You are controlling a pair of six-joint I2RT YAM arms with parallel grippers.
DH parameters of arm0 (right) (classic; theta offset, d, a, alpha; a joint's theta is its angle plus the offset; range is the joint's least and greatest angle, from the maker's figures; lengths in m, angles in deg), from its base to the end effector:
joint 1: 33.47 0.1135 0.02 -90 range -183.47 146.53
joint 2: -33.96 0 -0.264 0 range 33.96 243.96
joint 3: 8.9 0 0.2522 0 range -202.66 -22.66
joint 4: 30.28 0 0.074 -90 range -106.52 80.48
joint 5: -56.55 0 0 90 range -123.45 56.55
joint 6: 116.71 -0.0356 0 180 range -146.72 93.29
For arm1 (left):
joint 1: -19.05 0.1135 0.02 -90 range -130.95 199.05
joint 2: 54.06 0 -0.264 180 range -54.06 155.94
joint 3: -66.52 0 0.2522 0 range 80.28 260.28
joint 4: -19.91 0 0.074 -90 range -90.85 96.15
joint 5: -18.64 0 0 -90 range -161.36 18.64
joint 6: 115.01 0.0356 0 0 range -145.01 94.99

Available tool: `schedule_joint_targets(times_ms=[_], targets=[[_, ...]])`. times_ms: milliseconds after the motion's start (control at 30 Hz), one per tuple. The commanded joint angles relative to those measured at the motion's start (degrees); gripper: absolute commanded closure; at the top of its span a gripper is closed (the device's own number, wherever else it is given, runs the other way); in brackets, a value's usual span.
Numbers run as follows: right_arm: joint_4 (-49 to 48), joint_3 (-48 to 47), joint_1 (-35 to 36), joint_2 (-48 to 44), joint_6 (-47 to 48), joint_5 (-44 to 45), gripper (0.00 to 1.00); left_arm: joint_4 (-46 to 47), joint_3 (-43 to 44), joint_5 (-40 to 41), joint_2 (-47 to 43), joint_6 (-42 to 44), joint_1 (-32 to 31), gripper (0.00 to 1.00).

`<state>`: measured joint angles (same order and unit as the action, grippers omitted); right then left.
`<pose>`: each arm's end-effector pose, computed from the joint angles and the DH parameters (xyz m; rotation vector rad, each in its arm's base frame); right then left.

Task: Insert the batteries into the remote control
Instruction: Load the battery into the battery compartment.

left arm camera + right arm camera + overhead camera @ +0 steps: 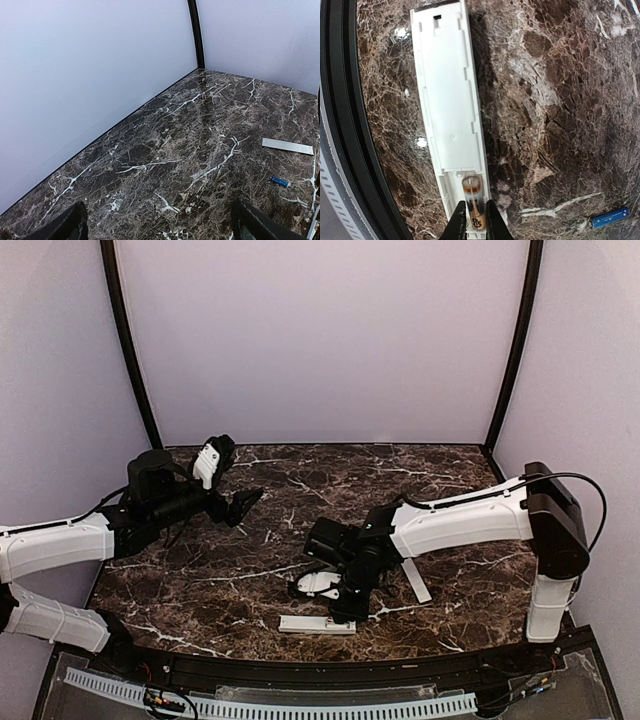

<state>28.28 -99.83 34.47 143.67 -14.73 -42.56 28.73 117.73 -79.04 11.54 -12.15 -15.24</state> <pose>0.1344 0.3466 0.1743 -1.9464 2.2817 0.3671 0.2154 -0.1527 0.2806 0.7653 1.4981 -0.3940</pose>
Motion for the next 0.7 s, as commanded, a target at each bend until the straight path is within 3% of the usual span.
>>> schedule_joint_targets(times_ms=[0, 433, 667], targets=[[0.60, -1.34, 0.76, 1.40, 0.86, 1.06, 0.85, -0.18, 0.12, -1.01, -1.25, 0.41, 0.27, 0.01], [1.84, -4.20, 0.71, 2.32, 1.68, 1.86, 0.83, -0.29, 0.03, -1.73, -1.52, 0.57, 0.27, 0.01], [-3.30, -6.84, -2.49, -4.89, -0.80, -3.56, 0.77, -0.18, 0.06, -2.69, -1.83, 0.20, 0.27, 0.01]])
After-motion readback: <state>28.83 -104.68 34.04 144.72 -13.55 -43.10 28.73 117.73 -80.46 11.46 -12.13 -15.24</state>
